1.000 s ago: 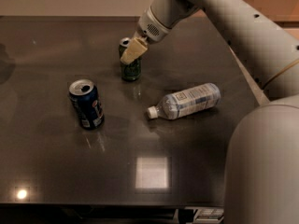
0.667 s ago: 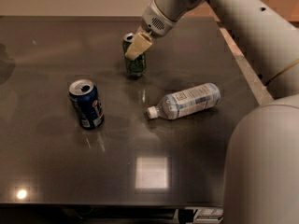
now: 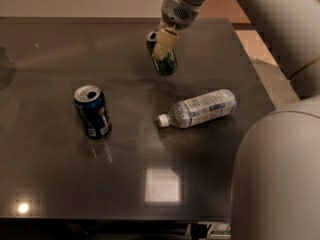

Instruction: Knock green can over

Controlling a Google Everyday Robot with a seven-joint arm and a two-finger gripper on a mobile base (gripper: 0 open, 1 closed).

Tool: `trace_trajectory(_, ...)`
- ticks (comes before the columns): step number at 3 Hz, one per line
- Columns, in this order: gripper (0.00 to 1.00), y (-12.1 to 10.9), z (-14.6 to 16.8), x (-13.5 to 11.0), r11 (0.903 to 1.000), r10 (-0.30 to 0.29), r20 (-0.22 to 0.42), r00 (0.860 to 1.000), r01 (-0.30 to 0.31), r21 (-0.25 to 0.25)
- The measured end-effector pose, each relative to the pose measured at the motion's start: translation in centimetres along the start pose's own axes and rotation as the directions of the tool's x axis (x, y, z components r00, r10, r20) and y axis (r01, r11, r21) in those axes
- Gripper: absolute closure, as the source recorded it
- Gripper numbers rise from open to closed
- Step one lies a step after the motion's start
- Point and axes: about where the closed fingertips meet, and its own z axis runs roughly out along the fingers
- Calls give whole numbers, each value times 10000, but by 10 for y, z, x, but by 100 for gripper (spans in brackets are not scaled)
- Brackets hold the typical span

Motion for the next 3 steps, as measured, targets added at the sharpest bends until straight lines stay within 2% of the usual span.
trace_trajectory(1,100,1,-5,18,9985,-529,-1202,9913,542,77)
trace_trajectory(3,100,8,7,33,9870,-1596,-2800,9466,1589,-255)
